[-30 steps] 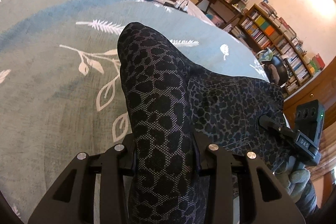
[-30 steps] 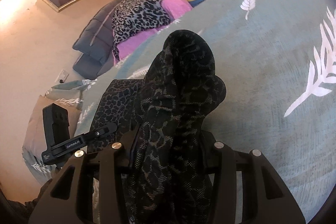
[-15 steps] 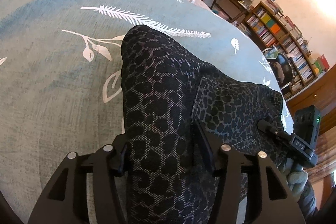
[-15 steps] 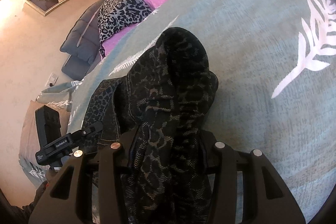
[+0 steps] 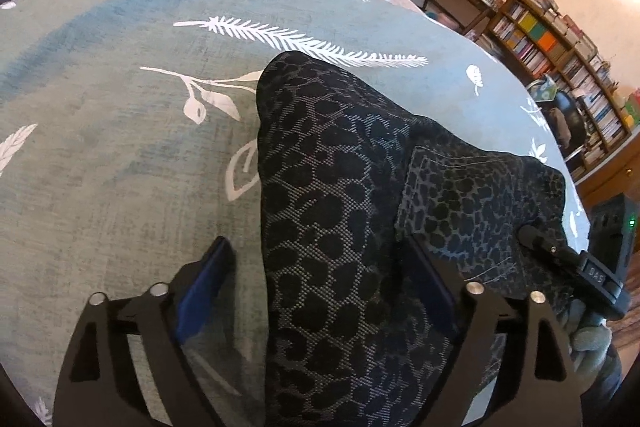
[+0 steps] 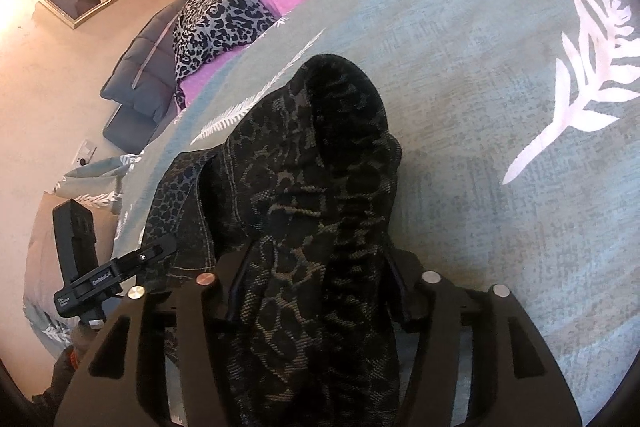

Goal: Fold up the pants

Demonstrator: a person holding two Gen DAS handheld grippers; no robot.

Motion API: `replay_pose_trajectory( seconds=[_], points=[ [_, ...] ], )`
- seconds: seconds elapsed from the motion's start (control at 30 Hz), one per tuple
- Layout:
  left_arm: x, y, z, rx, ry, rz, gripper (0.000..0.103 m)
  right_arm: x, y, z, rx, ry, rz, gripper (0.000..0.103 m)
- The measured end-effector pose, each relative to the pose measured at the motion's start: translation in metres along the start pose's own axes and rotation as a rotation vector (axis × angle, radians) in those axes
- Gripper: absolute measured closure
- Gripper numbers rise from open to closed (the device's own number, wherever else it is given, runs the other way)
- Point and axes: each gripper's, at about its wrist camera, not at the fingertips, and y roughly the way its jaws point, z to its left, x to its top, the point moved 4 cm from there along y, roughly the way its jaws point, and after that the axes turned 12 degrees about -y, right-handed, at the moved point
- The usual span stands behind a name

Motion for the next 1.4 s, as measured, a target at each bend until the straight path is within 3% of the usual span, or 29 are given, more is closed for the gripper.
replay_pose_trajectory(
  seconds=[0.2, 0.7, 1.03, 1.1, 1.23, 1.4],
  points=[
    [0.000, -0.001, 0.000, 0.027, 0.021, -0.003, 0.013, 0.002, -0.003, 0.008, -0.072, -0.063, 0.002, 0.043],
    [-0.004, -0.011, -0.015, 0.195, 0.185, -0.088, 0.013, 0.006, -0.014, 0.014, -0.178, -0.094, 0.011, 0.038],
    [-0.011, -0.022, -0.028, 0.311, 0.280, -0.140, 0.013, 0.014, -0.032, 0.037, -0.377, -0.254, 0.000, 0.038],
    [-0.012, -0.024, -0.028, 0.321, 0.287, -0.142, 0.013, 0.012, -0.027, 0.033, -0.403, -0.250, 0.033, 0.038],
    [-0.017, -0.032, -0.026, 0.332, 0.280, -0.152, 0.013, 0.008, -0.018, 0.020, -0.423, -0.217, 0.072, 0.027],
    [-0.020, -0.049, -0.028, 0.355, 0.298, -0.184, 0.013, 0.005, -0.013, 0.008, -0.420, -0.186, 0.081, 0.025]
  ],
)
